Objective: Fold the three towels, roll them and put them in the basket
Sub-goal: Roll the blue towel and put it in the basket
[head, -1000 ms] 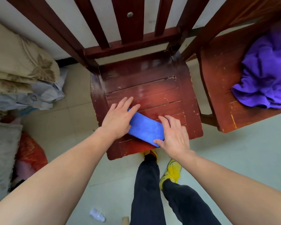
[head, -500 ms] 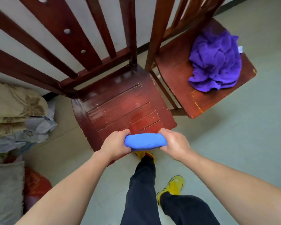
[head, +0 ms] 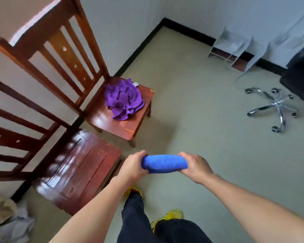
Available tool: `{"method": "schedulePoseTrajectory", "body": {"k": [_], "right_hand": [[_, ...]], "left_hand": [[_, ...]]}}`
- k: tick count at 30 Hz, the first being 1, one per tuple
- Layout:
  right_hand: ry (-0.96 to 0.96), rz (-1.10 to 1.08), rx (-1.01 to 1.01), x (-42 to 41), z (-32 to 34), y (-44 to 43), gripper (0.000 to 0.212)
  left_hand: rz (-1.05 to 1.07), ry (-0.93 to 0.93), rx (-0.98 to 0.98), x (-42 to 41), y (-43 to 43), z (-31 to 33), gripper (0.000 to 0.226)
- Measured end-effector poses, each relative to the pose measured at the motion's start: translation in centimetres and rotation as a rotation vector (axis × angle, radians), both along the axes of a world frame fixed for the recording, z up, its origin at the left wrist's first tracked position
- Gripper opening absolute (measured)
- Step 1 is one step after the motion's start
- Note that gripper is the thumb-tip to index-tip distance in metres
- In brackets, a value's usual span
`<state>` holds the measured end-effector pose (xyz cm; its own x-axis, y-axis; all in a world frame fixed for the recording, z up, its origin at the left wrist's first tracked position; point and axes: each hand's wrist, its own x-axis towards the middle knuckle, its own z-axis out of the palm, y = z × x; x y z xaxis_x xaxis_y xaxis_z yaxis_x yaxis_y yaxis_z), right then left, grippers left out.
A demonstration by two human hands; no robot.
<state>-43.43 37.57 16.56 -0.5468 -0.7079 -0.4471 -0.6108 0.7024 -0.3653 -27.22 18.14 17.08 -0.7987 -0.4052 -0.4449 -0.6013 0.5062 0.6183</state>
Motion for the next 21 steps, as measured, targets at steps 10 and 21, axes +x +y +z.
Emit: {"method": "schedulePoseTrajectory", "body": {"k": [10, 21], "right_hand": [[0.272, -0.226, -0.019, -10.7, 9.4, 21.4, 0.034], [0.441, -0.501, 0.122, -24.2, 11.6, 38.5, 0.035]], "left_hand": [[-0.715, 0.09, -0.389, -19.2, 16.5, 8.4, 0.034], [-1.273, 0.258, -0.646, -44.7, 32.3, 10.7, 0.037]]}}
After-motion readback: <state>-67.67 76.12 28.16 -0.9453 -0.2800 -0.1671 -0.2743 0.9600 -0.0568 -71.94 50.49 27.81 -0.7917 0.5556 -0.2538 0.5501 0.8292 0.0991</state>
